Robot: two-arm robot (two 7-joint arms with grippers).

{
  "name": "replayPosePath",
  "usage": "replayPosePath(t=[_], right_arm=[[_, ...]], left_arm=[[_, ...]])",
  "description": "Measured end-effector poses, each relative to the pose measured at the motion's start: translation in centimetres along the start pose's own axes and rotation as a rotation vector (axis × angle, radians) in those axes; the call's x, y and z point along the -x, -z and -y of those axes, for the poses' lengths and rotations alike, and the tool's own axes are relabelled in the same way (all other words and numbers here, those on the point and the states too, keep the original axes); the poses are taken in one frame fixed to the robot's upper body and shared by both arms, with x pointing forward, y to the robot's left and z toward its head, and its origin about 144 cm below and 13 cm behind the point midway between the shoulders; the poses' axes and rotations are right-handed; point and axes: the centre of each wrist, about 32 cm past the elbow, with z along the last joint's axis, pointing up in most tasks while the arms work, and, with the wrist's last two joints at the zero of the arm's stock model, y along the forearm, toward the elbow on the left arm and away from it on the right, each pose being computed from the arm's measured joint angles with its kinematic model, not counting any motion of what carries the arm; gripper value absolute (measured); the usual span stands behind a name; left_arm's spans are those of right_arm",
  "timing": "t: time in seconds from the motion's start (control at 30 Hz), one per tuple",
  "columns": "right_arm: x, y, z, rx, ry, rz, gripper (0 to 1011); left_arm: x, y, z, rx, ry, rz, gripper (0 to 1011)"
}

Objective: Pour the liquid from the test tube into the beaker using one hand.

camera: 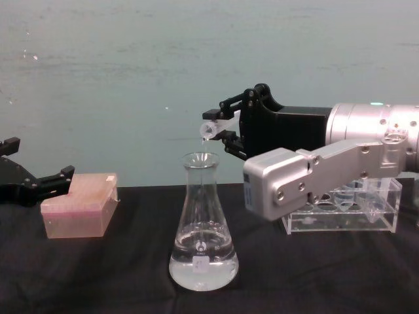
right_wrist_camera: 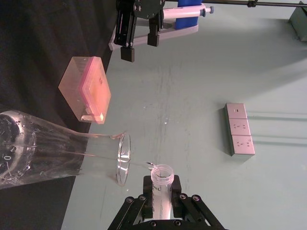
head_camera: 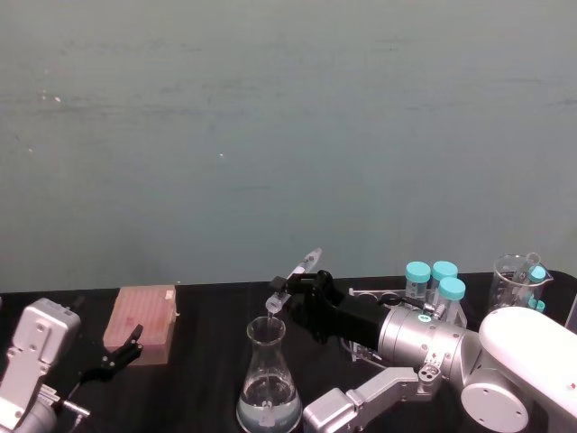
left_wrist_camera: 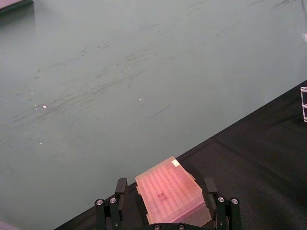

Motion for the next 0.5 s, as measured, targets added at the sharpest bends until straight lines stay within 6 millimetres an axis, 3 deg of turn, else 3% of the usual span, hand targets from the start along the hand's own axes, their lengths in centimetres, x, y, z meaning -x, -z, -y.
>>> replayPosePath(t=[0.5], right_arm=[[-0.24, 0.05, 0.06, 0.002, -0.007, 0.026, 222]], left_arm=[[0.00, 0.00, 0.00, 0.000, 0.000, 0.000, 1000]])
